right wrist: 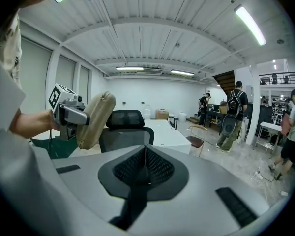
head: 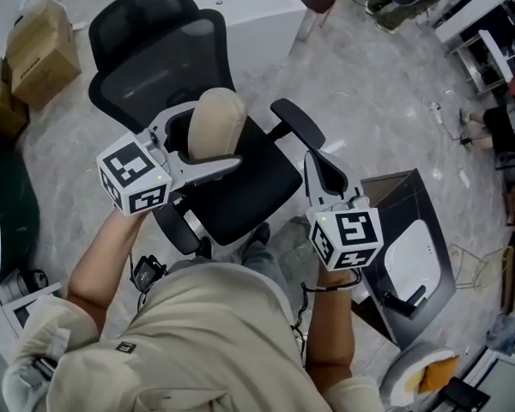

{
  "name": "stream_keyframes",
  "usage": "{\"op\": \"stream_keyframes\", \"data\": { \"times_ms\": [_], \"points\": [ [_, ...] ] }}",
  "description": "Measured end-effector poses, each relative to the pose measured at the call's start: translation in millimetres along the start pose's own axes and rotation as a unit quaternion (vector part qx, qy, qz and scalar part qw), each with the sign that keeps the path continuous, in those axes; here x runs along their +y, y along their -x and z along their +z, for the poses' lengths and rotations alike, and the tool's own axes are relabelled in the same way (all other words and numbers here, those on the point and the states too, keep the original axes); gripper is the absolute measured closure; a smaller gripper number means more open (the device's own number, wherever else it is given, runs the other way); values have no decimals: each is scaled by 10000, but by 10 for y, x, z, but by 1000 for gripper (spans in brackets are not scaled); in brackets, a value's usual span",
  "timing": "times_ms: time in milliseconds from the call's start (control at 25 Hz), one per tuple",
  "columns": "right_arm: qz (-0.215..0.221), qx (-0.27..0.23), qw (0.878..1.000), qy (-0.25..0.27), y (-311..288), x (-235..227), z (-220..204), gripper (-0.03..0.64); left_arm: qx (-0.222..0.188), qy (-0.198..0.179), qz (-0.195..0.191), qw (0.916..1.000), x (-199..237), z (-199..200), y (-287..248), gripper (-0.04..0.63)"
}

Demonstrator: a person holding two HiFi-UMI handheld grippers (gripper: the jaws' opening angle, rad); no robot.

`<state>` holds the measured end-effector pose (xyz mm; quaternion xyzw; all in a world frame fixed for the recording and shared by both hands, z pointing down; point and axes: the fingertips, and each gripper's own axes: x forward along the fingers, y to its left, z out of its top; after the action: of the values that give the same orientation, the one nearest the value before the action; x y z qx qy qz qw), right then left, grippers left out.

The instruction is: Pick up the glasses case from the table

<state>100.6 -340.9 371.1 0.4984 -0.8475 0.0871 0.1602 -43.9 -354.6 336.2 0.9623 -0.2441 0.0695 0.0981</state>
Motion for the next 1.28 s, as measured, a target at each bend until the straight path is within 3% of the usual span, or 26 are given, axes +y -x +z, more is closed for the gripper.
{"op": "stream_keyframes", "data": {
  "times_ms": [160,840,1280],
  "points": [
    [37,-129,9999,33,49,127,118,594,-51,-274,72,9996,-84,118,213,143],
    [262,-457,9983,237,291,470,482,597,-125,-709,149,9973,-331,329,557,143],
    [301,-421,9984,222,352,544,483,597,-89,-640,94,9979,-374,281,585,143]
  ]
}}
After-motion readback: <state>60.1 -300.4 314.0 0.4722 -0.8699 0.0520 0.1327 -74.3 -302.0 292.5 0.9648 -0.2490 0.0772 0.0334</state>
